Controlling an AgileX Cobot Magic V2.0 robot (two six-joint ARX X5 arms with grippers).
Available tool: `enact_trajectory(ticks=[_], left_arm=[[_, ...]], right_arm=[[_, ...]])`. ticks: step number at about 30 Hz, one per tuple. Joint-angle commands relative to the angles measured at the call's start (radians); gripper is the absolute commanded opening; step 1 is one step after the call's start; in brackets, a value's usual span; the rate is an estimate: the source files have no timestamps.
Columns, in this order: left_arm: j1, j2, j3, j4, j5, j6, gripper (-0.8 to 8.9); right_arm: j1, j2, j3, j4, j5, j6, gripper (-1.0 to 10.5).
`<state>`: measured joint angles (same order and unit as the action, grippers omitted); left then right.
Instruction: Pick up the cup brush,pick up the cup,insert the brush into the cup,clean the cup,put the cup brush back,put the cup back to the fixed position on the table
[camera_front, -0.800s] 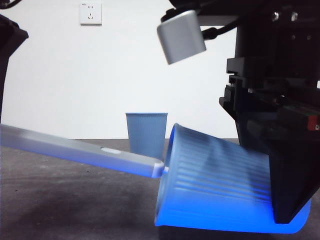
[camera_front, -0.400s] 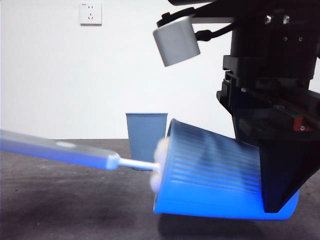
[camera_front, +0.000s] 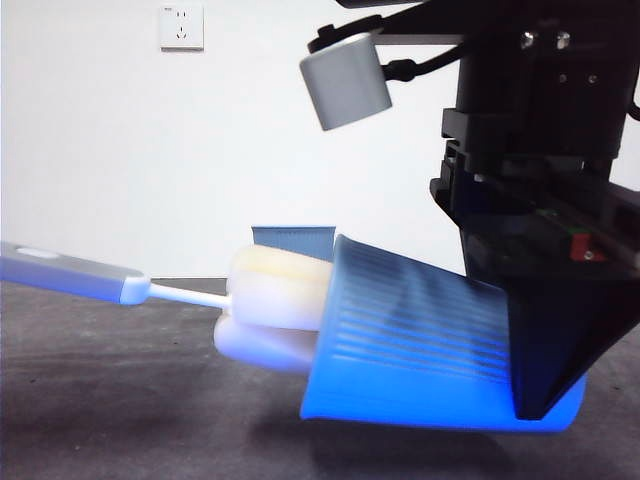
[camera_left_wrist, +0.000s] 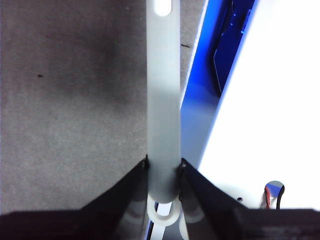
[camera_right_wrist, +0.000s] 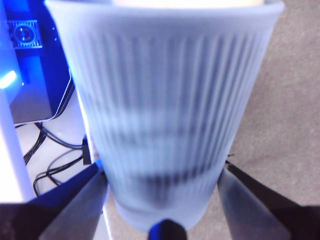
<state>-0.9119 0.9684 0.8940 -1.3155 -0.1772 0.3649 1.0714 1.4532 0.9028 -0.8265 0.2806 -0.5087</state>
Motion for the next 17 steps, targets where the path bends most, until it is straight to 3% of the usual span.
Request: enact_trajectory(ticks=[1,10,17], left_arm=[[0.004,-0.008,-0.001,0.005,-0.006,-0.021,-0.09],[0.003,0.037,-0.001,0.158,0.081,-0.013,-0.09],[0.003,0.172,-0.001,0.278,0.103,-0.012,-0.09]], right_arm=[[0.003,0.002,0.003,0.014,-0.003,0.008,-0.1],[0.003,0.002,0.003,0.018,-0.003,0.009,-0.1],[0.003,0.002,0.003,0.026,-0.003,0.011,-0.1]])
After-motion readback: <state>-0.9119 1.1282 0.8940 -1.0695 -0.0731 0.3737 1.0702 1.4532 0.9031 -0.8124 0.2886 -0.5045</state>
